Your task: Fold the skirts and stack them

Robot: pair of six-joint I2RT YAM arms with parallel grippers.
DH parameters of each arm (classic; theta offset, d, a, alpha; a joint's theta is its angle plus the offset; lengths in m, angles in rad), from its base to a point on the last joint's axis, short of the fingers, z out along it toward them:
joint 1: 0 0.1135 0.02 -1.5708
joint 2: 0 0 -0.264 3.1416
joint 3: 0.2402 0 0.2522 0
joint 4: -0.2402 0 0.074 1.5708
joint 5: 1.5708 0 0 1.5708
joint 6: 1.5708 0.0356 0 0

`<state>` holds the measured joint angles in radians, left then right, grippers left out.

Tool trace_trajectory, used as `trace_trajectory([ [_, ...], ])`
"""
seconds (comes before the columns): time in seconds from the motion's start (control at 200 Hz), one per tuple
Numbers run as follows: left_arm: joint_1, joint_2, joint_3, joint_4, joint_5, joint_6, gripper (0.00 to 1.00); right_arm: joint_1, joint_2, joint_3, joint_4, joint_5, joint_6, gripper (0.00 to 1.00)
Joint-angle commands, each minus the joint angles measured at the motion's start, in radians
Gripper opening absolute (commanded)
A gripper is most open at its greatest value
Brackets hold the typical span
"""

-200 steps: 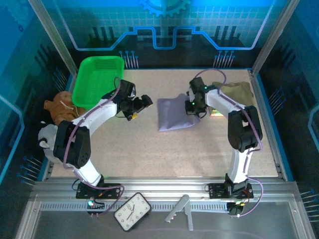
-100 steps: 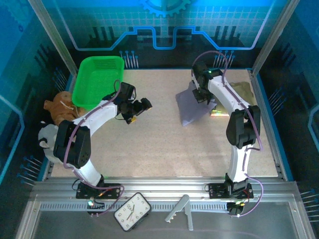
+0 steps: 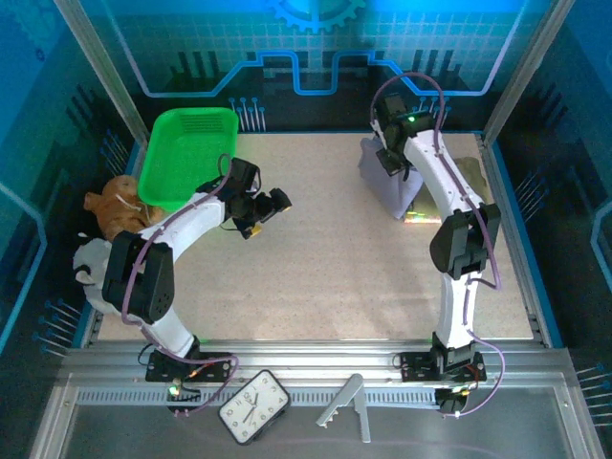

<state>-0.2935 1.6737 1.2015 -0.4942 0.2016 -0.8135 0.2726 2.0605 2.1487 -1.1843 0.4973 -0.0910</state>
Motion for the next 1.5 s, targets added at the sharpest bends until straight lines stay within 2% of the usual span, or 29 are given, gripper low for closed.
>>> trace_trajectory([
  [0.0,0.001,-0.024,0.013,-0.031,-0.008,-0.006,0.99,-0.019,0.004,0.089,-0.070,-0.004,-0.006,0.00],
  [0.3,0.002,-0.012,0.016,-0.029,0.001,-0.001,0.99,-0.070,0.038,0.281,-0.177,-0.068,-0.005,0.00],
  [0.495,0.002,-0.007,0.019,-0.033,0.014,0.000,0.99,-0.161,0.032,0.338,-0.226,-0.186,0.001,0.00],
  [0.68,0.001,-0.004,0.017,-0.037,0.023,0.000,0.99,-0.328,0.022,0.168,-0.141,-0.421,-0.043,0.00],
  [0.865,0.001,-0.007,0.012,-0.049,0.021,0.012,0.99,-0.483,0.069,-0.056,0.035,-0.605,-0.164,0.00],
  [1.01,0.001,0.004,0.021,-0.070,0.021,0.020,0.99,-0.510,0.154,-0.070,0.086,-0.544,-0.200,0.00],
  [1.235,0.001,-0.002,0.018,-0.087,0.005,0.026,0.99,-0.518,0.176,-0.051,0.119,-0.560,-0.240,0.00],
  [1.495,0.001,-0.003,0.016,-0.098,0.003,0.032,0.99,-0.518,0.215,-0.027,0.153,-0.391,-0.277,0.00],
])
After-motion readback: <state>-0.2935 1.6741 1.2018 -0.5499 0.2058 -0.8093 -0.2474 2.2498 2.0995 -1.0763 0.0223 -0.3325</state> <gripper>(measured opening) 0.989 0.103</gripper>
